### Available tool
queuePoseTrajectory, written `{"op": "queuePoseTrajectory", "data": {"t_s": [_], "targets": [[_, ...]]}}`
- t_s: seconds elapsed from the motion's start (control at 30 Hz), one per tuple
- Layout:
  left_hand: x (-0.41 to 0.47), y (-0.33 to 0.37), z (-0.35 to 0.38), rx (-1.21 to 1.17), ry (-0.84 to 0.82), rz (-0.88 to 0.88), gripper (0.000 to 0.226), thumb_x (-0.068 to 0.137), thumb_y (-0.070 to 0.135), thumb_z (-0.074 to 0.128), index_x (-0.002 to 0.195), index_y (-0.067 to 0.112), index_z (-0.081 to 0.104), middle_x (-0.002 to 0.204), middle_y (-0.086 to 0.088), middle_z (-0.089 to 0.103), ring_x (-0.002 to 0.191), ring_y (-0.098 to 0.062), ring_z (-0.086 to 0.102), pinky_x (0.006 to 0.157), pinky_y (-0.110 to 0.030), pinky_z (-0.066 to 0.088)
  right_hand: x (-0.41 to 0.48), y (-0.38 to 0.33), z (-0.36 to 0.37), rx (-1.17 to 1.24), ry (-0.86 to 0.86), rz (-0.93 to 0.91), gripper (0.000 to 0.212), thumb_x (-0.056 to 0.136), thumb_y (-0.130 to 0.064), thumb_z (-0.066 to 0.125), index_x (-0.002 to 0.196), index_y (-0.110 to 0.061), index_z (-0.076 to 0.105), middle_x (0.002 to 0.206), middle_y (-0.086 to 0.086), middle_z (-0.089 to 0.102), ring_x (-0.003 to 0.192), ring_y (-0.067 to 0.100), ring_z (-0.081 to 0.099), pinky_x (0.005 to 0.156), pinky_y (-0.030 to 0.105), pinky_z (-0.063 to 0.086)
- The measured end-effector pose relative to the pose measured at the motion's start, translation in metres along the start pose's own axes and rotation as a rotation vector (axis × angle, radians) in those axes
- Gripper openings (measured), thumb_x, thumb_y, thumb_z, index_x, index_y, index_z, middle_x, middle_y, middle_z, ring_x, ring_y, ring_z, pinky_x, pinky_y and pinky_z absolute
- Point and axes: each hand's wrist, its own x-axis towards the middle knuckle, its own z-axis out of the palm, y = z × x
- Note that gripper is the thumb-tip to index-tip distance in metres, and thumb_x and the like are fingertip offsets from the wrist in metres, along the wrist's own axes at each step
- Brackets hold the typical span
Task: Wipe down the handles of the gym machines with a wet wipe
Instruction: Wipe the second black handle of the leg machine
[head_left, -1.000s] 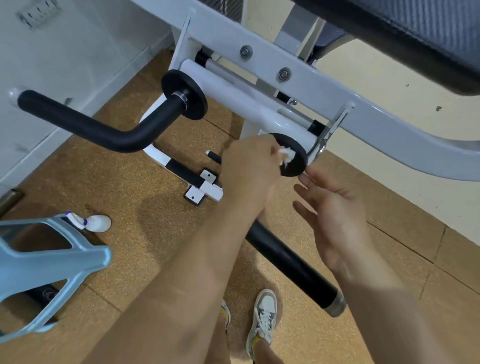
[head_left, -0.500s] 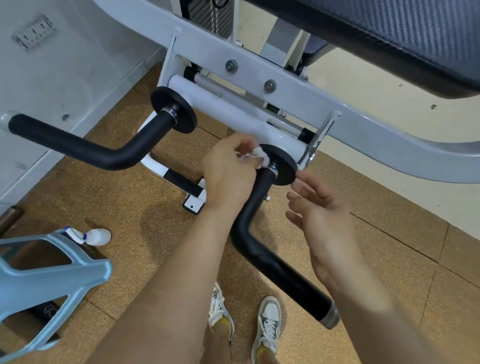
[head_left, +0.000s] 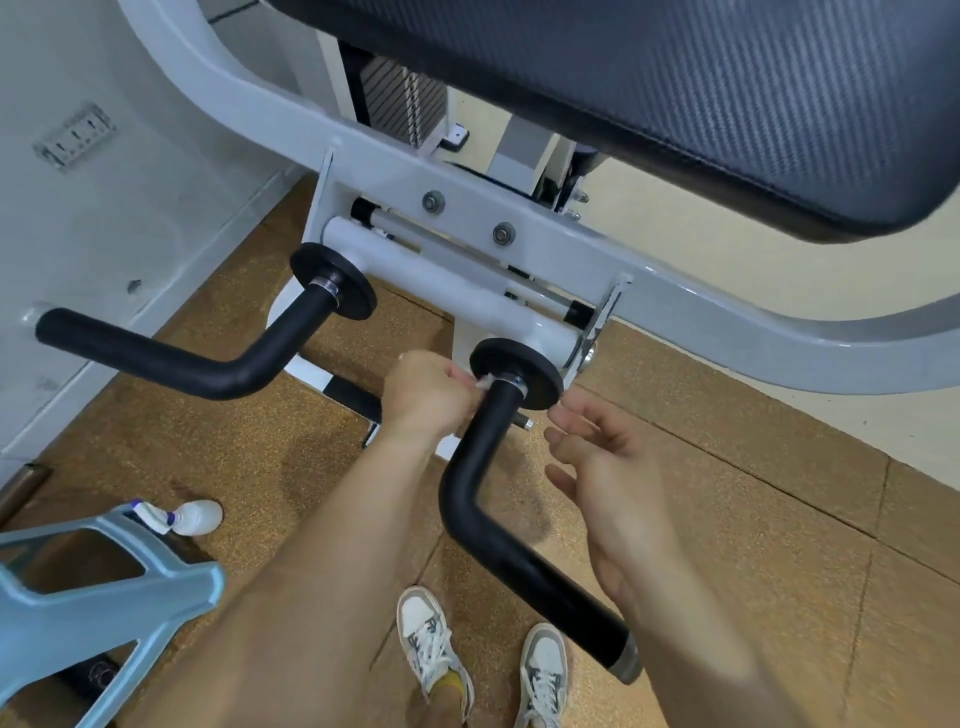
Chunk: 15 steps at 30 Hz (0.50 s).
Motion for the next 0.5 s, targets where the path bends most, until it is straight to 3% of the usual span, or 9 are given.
{"op": "queuePoseTrajectory", "data": {"t_s": [0.07,0.13,0.2,0.27,0.33,0.5], "targets": [[-0.016,0.005,-0.007,0.245,0.074,0.103,0.011,0.083,0.020,0.067,0.077,0.013,0.074,0.087,-0.004,0.073,0.086,-0.024,0.067,0.077,-0.030,0.052,-0.006,-0.004,-0.004,-0.061,-0.018,0.007,0.041,0.085,0.004,0.055,0.113,-0.024,0.062,0.108,-0.006,0.066,0.095,0.008,0.062,0.076,0.025,0.049],[-0.038,0.012,-0.019,0.306,0.204,0.173,0.012,0.087,0.020,0.063,0.086,0.019,0.075,0.092,0.003,0.072,0.087,-0.018,0.065,0.074,-0.028,0.048,-0.016,-0.014,-0.011,-0.052,-0.053,0.024,0.040,0.085,0.003,0.056,0.113,-0.024,0.063,0.108,-0.006,0.069,0.096,0.009,0.064,0.077,0.026,0.048],[-0.065,0.022,-0.033,0.179,0.229,0.163,0.013,0.087,0.019,0.062,0.082,0.026,0.072,0.088,0.010,0.070,0.083,-0.011,0.062,0.076,-0.029,0.048,-0.028,-0.027,-0.022,0.046,-0.134,0.074,0.041,0.084,0.003,0.058,0.116,-0.024,0.061,0.103,-0.004,0.073,0.097,0.013,0.067,0.079,0.029,0.050],[-0.099,0.034,-0.042,-0.115,0.133,0.095,0.014,0.084,0.016,0.066,0.078,0.027,0.071,0.086,0.010,0.070,0.086,-0.009,0.063,0.082,-0.032,0.051,-0.042,-0.043,-0.033,0.151,-0.245,0.131,0.043,0.081,-0.002,0.064,0.118,-0.024,0.058,0.102,0.001,0.074,0.096,0.020,0.069,0.080,0.034,0.051],[-0.140,0.048,-0.046,-0.323,0.051,0.056,0.012,0.084,0.013,0.067,0.087,0.023,0.073,0.089,0.005,0.072,0.090,-0.011,0.065,0.078,-0.028,0.051,-0.059,-0.058,-0.046,0.195,-0.363,0.171,0.049,0.073,-0.014,0.072,0.119,-0.023,0.057,0.106,0.008,0.073,0.097,0.026,0.069,0.078,0.038,0.053],[-0.241,0.078,-0.036,-0.471,-0.069,0.144,0.018,0.086,0.007,0.062,0.089,0.018,0.075,0.084,-0.004,0.074,0.071,-0.009,0.066,0.066,-0.023,0.048,-0.120,-0.095,-0.082,-0.061,-0.498,-0.050,0.020,0.088,-0.019,0.064,0.107,-0.021,0.070,0.095,0.007,0.075,0.080,0.016,0.068,0.070,0.029,0.048]]}}
